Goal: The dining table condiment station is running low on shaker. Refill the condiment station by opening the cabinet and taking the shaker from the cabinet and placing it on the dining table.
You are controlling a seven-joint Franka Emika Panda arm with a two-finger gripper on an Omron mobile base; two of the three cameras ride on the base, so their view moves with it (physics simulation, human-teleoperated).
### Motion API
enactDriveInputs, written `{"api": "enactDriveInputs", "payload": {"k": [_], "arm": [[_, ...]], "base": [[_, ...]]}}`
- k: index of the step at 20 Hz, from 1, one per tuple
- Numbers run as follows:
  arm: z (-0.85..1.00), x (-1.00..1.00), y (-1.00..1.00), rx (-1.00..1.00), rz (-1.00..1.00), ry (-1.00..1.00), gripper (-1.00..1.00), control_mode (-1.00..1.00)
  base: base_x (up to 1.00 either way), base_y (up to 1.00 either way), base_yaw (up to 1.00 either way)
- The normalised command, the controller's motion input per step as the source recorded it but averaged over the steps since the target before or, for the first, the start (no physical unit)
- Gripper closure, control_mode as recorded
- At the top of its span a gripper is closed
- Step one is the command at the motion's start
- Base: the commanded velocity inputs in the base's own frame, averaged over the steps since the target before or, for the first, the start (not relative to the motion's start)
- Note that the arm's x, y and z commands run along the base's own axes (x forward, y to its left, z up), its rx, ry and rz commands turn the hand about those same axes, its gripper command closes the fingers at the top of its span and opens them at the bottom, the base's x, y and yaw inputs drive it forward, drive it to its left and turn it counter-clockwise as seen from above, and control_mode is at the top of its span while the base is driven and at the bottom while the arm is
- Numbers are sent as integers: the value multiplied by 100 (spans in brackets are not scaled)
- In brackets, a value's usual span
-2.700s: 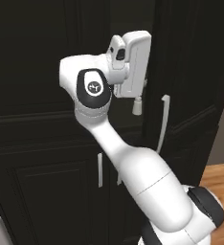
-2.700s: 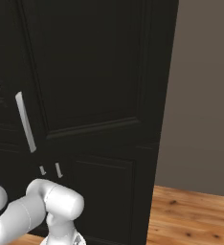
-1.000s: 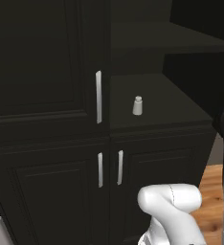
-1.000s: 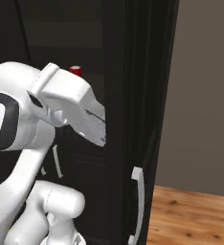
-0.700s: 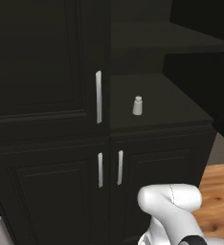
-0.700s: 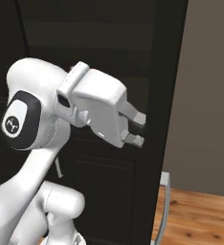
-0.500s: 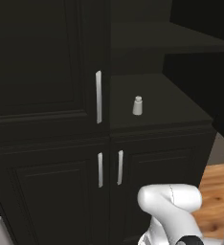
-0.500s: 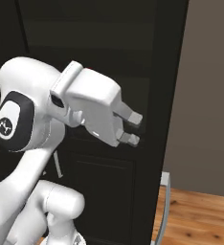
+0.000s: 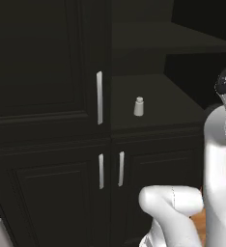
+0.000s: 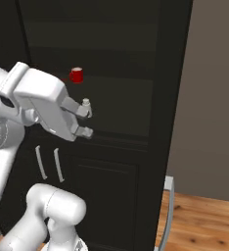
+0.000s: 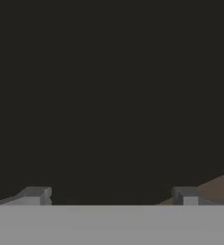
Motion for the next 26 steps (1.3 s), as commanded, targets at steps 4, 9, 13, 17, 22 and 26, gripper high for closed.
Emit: {"api": "enactDriveInputs", "payload": {"k": [4, 9, 13, 17, 22, 26], "arm": [[-28, 37, 57, 14, 26, -10, -100, -100], [-33, 29, 56, 20, 29, -8, -100, -100], [-7, 36, 44, 24, 35, 0, -100, -100], [-2, 63, 33, 28, 39, 0, -100, -100], [-24, 60, 26, 28, 43, 0, -100, -100], [-61, 49, 24, 24, 41, -3, -100, -100]], "base": [[0, 0, 0], [0, 0, 0], [0, 0, 0], [0, 0, 0], [0, 0, 0], [0, 0, 0]]}}
